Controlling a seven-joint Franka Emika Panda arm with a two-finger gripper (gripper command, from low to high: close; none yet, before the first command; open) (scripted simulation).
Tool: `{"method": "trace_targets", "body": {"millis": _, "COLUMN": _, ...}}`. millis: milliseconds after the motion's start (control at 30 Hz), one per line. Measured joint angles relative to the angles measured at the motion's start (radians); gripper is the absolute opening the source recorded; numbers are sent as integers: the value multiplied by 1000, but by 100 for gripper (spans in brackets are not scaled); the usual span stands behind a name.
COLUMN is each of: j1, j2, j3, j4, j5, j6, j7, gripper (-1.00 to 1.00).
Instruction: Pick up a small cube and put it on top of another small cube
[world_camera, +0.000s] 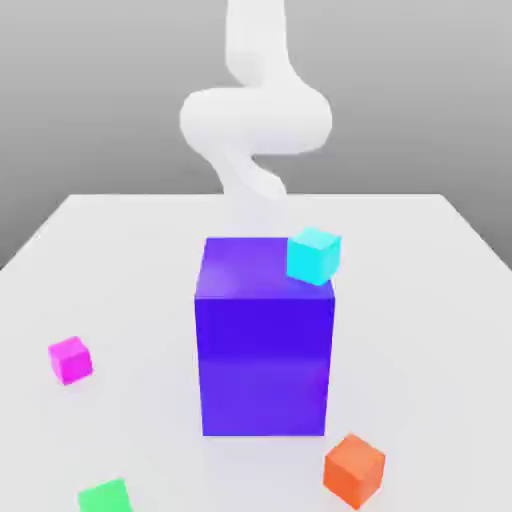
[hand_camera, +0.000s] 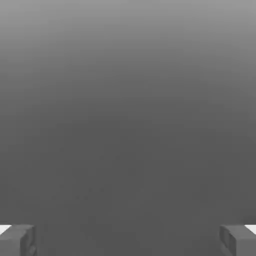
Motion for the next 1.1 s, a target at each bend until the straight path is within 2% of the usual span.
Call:
{"method": "trace_targets", "body": {"millis": 300, "j1": -200, "j2": 313, "j3": -124, "j4": -176, "j5": -88, "j6": 198, "j7": 59, "gripper": 0}}
{"method": "trace_targets", "body": {"millis": 533, "j1": -323, "j2": 552, "j3": -259, "j4": -311, "j5": -83, "j6": 351, "j7": 51, "gripper": 0}}
{"method": "trace_targets", "body": {"millis": 633, "j1": -382, "j2": 659, "j3": -313, "j4": -370, "j5": -25, "j6": 419, "j7": 9, "gripper": 0}}
{"method": "trace_targets", "body": {"millis": 733, "j1": -430, "j2": 768, "j3": -329, "j4": -420, "j5": 95, "j6": 487, "j7": -78, "gripper": 0}}
{"method": "trace_targets", "body": {"millis": 867, "j1": -522, "j2": 916, "j3": -208, "j4": -406, "j5": 269, "j6": 593, "j7": -205, "gripper": 0}}
{"method": "trace_targets", "body": {"millis": 933, "j1": -588, "j2": 987, "j3": -130, "j4": -390, "j5": 323, "j6": 649, "j7": -247, "gripper": 0}}
{"method": "trace_targets", "body": {"millis": 967, "j1": -616, "j2": 1018, "j3": -98, "j4": -384, "j5": 339, "j6": 673, "j7": -261, "gripper": -100}}
{"method": "trace_targets", "body": {"millis": 1100, "j1": -617, "j2": 1018, "j3": -98, "j4": -384, "j5": 338, "j6": 673, "j7": -260, "gripper": -100}}
